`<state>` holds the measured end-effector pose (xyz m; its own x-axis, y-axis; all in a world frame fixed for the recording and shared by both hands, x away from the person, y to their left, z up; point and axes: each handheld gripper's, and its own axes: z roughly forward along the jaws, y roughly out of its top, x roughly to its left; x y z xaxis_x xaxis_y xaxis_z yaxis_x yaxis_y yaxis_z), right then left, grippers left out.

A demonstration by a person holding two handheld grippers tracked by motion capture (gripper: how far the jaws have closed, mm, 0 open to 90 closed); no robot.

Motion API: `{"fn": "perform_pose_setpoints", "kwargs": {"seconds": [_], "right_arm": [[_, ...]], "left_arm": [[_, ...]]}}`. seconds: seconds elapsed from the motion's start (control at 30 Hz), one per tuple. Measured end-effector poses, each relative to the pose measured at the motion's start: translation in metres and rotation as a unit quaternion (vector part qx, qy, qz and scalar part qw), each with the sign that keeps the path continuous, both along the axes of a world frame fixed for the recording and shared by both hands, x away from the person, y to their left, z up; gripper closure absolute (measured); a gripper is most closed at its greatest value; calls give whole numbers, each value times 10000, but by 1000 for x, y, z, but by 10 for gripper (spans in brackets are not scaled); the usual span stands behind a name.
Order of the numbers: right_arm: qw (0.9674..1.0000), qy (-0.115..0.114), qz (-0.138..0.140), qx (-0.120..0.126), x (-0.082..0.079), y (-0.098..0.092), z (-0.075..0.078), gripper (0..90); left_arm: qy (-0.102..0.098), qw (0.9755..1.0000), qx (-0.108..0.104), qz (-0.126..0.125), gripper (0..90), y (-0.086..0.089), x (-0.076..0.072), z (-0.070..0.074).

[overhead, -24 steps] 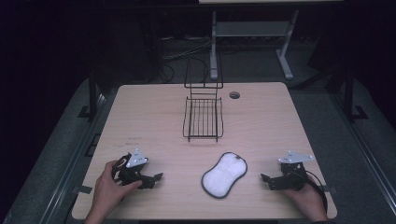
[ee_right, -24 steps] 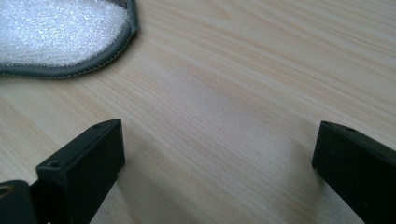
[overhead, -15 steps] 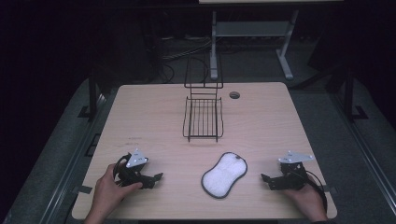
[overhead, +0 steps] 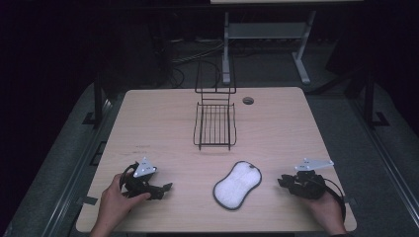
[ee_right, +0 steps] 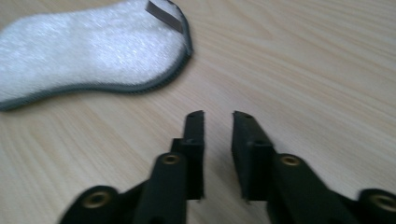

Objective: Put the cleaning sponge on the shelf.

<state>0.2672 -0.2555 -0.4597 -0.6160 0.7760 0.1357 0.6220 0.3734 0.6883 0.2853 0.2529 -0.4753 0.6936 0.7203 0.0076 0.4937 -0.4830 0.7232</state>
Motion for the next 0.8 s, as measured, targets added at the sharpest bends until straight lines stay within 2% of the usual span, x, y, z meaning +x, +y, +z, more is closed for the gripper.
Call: {"fn": "perform_pose_setpoints", "kwargs": {"seconds": [0.03,0.1,0.13,0.27,0.57,0.8], "right_arm": [[10000,0,0,0,0,0,0,777],[10000,6,30,34,0,2,2,884],[10000,3,50,51,0,3,3,894],[9998,107,108,130,2,7,6,895],[9991,40,206,357,6,15,11,895],[9989,-24,335,336,14,27,16,895]], "left_arm": [[0,10000,0,0,128,0,0,0],[0,10000,0,0,128,0,0,0],[0,10000,1,-1,128,0,0,0],[0,10000,0,0,128,0,0,0],[0,10000,0,0,128,0,0,0],[0,10000,1,0,128,0,0,0]]}}
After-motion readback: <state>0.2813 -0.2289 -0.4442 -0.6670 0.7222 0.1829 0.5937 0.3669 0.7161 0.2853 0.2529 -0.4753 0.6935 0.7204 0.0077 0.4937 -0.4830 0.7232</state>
